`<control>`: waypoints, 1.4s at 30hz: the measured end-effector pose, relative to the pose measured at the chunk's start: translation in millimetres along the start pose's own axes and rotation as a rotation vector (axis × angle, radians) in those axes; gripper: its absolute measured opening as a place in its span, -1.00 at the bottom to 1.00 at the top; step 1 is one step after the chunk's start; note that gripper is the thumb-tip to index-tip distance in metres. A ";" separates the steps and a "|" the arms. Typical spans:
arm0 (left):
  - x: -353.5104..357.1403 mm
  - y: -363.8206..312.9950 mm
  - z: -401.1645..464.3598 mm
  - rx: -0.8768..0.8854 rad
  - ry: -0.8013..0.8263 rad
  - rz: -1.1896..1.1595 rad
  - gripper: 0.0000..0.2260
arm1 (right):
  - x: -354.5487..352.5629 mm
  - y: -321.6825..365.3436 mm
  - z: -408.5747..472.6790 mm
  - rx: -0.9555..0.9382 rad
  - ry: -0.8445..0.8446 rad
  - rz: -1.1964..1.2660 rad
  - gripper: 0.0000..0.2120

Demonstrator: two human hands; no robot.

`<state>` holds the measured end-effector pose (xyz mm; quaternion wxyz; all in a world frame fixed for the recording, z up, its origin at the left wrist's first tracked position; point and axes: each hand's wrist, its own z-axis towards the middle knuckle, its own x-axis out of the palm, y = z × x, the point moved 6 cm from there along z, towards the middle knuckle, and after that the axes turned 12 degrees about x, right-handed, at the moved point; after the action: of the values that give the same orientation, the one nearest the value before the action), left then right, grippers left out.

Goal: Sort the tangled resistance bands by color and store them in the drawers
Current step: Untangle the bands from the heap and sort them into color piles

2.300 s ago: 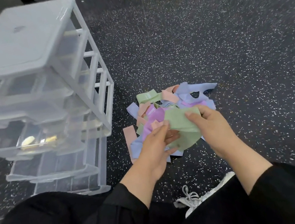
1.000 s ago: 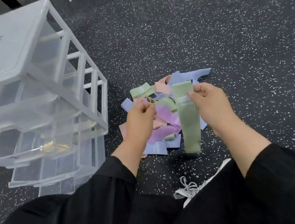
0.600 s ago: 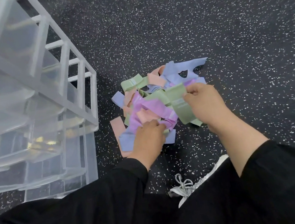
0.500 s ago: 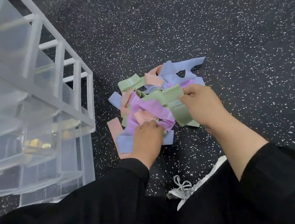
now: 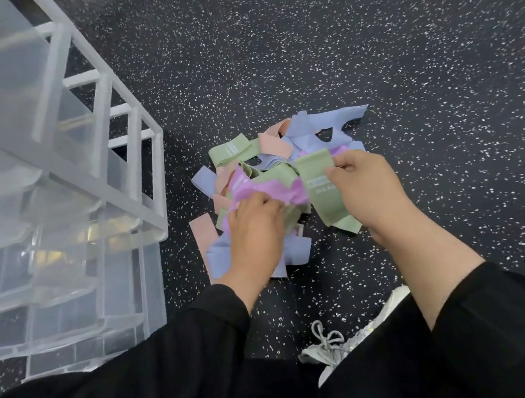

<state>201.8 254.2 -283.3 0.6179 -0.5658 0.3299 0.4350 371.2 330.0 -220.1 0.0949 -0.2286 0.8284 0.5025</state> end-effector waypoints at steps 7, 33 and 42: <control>-83.6 -12.9 9.2 -0.287 -0.028 -0.602 -0.82 | -9.8 7.6 -11.1 -0.028 -0.088 0.094 -0.88; -101.7 -43.0 -20.2 -0.585 -0.150 -1.247 -0.83 | -1.6 19.0 -48.5 -0.146 0.021 0.186 -0.87; -178.1 -60.9 -13.3 -0.173 -0.112 -0.700 -0.82 | -30.0 45.7 -70.8 -0.230 0.013 0.218 -0.85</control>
<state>186.5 212.9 -99.8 0.6963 -0.6699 0.0437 0.2540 380.9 294.3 -138.7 0.0080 -0.1500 0.7859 0.5998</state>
